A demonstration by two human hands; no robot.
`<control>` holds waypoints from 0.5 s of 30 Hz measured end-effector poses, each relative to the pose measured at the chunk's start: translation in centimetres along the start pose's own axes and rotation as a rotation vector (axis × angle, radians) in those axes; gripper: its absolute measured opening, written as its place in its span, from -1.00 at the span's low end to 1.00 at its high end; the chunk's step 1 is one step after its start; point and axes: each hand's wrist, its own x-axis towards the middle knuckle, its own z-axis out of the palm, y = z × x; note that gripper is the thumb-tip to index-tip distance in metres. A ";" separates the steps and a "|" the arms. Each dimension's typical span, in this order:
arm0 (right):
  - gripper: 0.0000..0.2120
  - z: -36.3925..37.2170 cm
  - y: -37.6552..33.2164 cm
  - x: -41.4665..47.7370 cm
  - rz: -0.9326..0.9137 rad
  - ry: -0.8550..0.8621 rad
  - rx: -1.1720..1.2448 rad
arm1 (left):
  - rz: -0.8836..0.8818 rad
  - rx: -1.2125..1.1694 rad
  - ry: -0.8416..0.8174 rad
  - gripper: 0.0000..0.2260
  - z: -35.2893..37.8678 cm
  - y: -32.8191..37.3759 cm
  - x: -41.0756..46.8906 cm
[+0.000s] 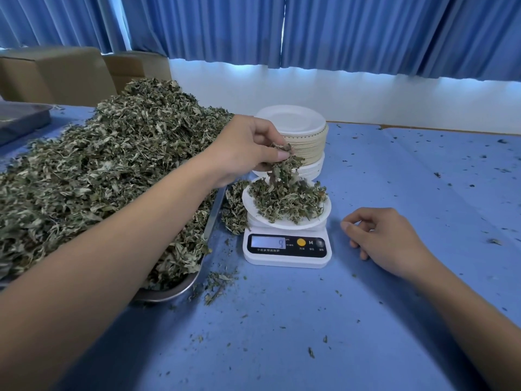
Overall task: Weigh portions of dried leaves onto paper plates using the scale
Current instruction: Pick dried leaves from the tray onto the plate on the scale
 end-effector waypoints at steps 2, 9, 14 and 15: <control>-0.83 0.0 0.0 0.0 0.001 0.004 0.000 | -0.031 -0.091 -0.012 -0.87 0.0 0.1 -0.2; -0.83 0.0 -0.1 0.0 0.011 -0.002 0.026 | -0.034 -0.250 0.063 -0.82 0.4 0.2 -0.3; -0.83 0.0 -0.1 0.1 0.013 -0.009 0.031 | -0.043 -0.353 0.130 -0.85 0.5 0.1 0.0; -0.83 -0.1 0.0 0.1 0.012 -0.009 0.034 | -0.057 -0.363 0.101 -0.85 0.7 0.1 -0.1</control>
